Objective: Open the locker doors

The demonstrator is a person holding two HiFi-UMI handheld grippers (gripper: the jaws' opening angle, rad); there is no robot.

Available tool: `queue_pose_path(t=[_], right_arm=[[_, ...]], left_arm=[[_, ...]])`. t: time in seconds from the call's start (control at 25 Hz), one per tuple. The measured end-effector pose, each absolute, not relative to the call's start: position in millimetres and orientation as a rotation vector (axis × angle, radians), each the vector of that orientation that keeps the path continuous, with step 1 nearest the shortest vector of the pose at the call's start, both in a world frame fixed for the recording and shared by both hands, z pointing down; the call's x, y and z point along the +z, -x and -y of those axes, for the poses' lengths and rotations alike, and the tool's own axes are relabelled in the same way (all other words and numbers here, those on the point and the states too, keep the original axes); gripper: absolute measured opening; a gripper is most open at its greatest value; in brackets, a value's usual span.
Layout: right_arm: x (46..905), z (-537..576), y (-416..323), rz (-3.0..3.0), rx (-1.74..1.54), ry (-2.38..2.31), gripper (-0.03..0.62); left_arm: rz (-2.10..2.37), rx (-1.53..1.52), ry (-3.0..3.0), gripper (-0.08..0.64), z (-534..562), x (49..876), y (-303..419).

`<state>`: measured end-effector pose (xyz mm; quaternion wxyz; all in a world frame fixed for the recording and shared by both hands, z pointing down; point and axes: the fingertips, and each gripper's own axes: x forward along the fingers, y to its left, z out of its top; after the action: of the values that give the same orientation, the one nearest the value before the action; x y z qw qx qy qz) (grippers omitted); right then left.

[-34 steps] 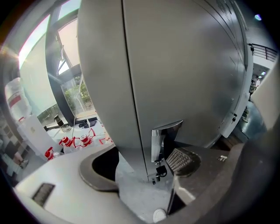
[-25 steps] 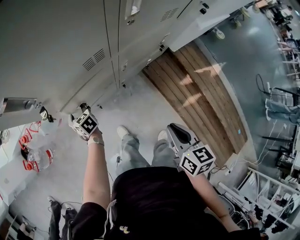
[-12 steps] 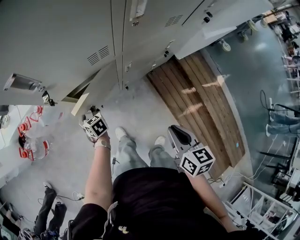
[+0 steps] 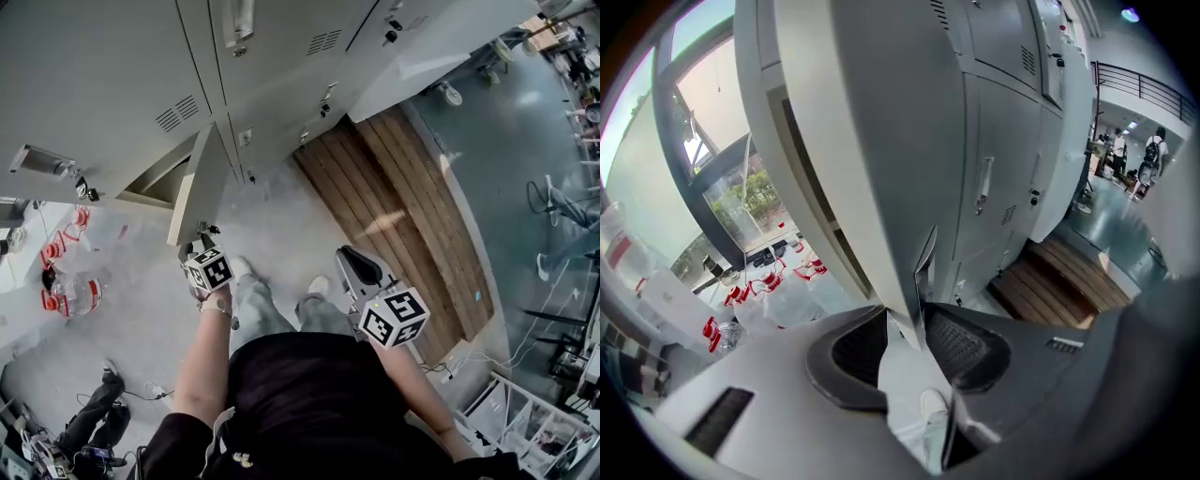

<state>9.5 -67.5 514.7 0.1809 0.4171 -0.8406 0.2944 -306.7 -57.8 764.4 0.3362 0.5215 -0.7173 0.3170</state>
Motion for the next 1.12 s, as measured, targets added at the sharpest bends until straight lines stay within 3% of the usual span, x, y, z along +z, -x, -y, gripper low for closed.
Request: queue_pose_path(t=[1.12], right_arm=[[516,24,-202,2.183,0.914,-1.652,0.064]], left_arm=[[1.597,0.964,-1.744,0.097,106,764,97]])
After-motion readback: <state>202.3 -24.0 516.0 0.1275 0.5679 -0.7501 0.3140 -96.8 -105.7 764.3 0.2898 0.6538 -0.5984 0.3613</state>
